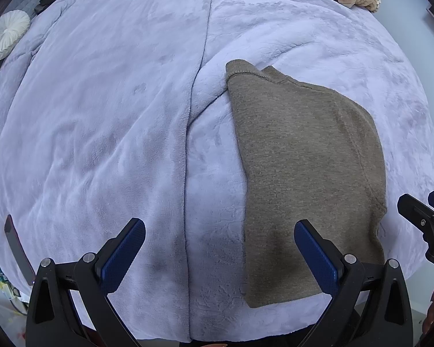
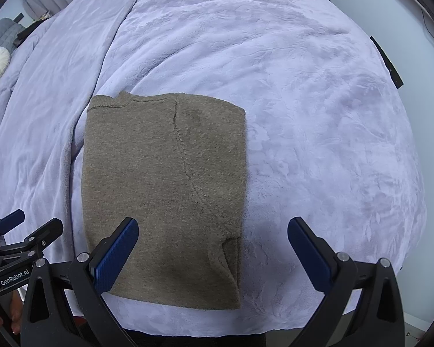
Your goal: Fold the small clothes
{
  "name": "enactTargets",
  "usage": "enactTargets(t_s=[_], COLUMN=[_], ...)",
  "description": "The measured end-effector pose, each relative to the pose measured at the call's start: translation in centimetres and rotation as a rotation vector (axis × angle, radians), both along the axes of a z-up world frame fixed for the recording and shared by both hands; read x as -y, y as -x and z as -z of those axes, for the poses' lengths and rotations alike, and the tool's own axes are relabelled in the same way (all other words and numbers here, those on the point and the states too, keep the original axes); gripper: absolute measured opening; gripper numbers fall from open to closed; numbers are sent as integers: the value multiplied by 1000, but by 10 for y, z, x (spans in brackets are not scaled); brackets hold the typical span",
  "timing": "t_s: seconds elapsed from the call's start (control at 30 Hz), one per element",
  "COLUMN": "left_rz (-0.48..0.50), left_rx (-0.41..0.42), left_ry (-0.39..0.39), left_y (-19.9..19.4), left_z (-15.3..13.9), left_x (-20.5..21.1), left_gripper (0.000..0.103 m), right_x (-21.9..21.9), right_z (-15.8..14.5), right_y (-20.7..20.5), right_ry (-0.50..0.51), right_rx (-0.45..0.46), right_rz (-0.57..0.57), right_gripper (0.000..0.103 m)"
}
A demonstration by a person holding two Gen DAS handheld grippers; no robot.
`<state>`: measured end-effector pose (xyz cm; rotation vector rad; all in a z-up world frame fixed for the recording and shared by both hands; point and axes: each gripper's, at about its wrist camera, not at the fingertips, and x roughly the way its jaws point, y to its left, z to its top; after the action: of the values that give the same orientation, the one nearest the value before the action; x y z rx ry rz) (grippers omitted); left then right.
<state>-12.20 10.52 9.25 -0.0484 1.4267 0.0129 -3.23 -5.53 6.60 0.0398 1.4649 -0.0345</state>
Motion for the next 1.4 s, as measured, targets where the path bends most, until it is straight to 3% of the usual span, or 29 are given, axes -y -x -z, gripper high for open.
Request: enactTargets(t_s=[1.4], left_rz=[-8], left_rx=[-4], left_ry=[-2], left_y=[0], left_z=[3], left_x=[-7], left_gripper=[103], right_x=[-4], right_z=[3], right_y=[2], right_ry=[-1], right_rx=[-8], right_rz=[-2], right_gripper=[103])
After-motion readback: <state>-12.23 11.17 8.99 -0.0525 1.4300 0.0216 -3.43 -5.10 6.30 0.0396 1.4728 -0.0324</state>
